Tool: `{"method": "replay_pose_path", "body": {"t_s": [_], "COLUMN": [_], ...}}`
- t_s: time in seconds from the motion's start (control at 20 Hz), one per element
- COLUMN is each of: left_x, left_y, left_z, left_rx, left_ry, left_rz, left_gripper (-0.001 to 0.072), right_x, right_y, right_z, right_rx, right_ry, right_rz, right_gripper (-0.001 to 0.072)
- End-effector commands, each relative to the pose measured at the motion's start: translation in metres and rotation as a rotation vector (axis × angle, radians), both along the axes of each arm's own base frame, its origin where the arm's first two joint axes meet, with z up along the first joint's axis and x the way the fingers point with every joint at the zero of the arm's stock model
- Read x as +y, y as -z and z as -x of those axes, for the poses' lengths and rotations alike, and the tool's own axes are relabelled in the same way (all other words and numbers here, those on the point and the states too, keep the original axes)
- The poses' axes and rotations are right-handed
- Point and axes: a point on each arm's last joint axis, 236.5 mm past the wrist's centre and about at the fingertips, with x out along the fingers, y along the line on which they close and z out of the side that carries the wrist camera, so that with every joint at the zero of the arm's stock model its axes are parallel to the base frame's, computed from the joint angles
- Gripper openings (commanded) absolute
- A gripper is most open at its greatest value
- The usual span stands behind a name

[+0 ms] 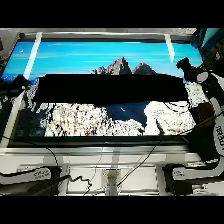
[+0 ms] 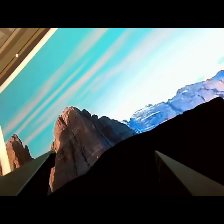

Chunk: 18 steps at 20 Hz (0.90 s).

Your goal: Fold the clothes and pants, and hang the long-sleeved shirts on hangers.

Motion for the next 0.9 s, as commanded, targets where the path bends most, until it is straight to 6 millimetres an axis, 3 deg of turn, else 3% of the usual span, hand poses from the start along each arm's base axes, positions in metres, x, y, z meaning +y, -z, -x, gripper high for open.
{"method": "replay_pose_path", "body": {"t_s": [0.0,0.15,0.3,0.45,0.6,0.7,0.85], "left_x": [-0.013,-0.032,-0.036,-0.028,-0.012,-0.012,-0.025], "left_y": [0.032,0.061,0.096,0.120,0.123,0.122,0.118], "left_z": [0.039,0.026,0.006,-0.014,-0.043,-0.059,-0.082], "left_rx": [0.111,0.130,0.130,0.095,-0.007,-0.050,-0.099], "left_ry": [-0.013,-0.031,-0.048,-0.102,-0.208,-0.211,-0.166], "left_rz": [0.130,0.247,0.250,0.204,0.154,0.095,0.030], "left_gripper": [0.0709,0.0709,0.0704,0.0704,0.0702,0.0682,0.0683], "right_x": [0.003,0.003,0.006,0.010,0.018,0.038,0.089], "right_y": [0.000,0.001,0.003,0.000,-0.010,-0.016,-0.023], "right_z": [0.006,0.007,0.009,0.012,0.013,0.011,0.008], "right_rx": [0.028,0.037,0.054,0.062,0.046,0.036,0.020], "right_ry": [-0.021,-0.051,-0.060,-0.069,-0.083,-0.138,-0.255], "right_rz": [0.019,0.059,0.052,0.048,0.052,0.084,0.129], "right_gripper": [0.0689,0.0689,0.0688,0.0689,0.0689,0.0688,0.0688]}}
